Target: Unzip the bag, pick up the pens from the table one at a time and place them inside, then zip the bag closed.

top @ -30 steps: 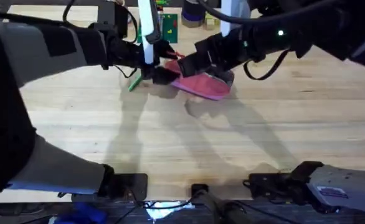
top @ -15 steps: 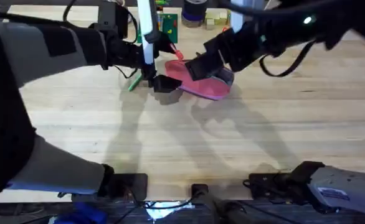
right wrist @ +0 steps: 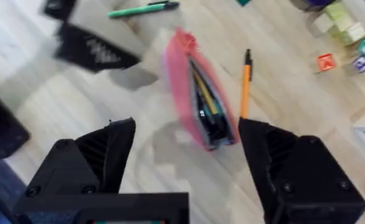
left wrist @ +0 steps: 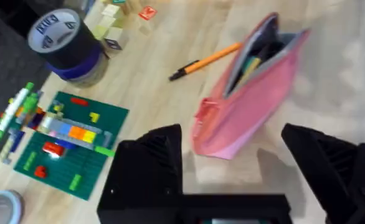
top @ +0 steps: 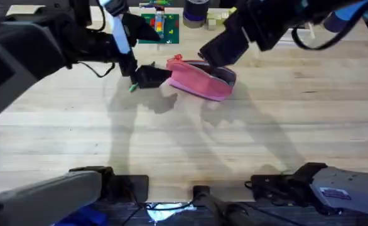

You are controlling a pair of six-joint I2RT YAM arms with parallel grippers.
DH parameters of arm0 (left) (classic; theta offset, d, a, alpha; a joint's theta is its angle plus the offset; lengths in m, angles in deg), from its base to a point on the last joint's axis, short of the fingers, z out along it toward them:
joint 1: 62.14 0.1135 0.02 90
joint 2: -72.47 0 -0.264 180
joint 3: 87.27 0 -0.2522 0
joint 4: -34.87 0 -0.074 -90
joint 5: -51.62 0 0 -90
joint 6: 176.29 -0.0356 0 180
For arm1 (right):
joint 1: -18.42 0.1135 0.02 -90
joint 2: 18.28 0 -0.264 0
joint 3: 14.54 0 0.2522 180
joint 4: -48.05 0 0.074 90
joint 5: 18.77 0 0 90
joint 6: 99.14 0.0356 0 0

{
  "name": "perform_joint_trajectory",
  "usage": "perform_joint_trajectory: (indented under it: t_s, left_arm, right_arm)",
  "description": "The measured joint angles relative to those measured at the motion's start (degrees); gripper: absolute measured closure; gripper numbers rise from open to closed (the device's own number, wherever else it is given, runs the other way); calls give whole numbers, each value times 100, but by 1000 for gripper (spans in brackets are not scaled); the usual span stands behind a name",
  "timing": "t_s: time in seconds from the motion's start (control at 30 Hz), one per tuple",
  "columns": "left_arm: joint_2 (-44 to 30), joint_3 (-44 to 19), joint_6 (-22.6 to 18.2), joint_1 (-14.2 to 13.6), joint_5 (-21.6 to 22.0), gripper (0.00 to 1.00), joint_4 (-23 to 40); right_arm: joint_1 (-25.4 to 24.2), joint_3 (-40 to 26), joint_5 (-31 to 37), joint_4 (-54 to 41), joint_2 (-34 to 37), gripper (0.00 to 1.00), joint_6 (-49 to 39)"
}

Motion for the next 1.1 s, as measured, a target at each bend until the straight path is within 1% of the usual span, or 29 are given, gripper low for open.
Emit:
perform_joint_trajectory:
  t_s: [0.13,0.27,0.47,0.57,0.63,0.77,1.03,1.07,1.1]
  left_arm:
    - [429,-1,21,52,0,8,581]
    - [887,-2,37,93,4,8,1113]
    - [1767,-2,39,104,0,7,1786]
    - [2165,-2,37,104,2,7,2084]
    - [2375,-1,36,104,0,7,2177]
    - [2617,-1,37,104,0,7,2224]
    - [2643,-2,37,104,2,7,2260]
    - [2643,-2,37,104,2,7,2260]
    - [2643,-2,37,104,2,7,2260]
  right_arm:
    - [-279,-43,7,-79,204,6,-320]
    - [-452,-43,44,-273,336,6,-620]
    - [-530,-43,68,-317,330,6,-836]
    - [-530,-43,81,-107,330,6,-913]
    - [-530,-43,84,77,330,6,-1007]
    - [-530,-43,85,-103,330,6,-1096]
    - [-530,-43,83,-233,330,6,-1164]
    - [-530,-43,85,-269,335,33,-1203]
    - [-530,-43,83,-280,344,125,-1208]
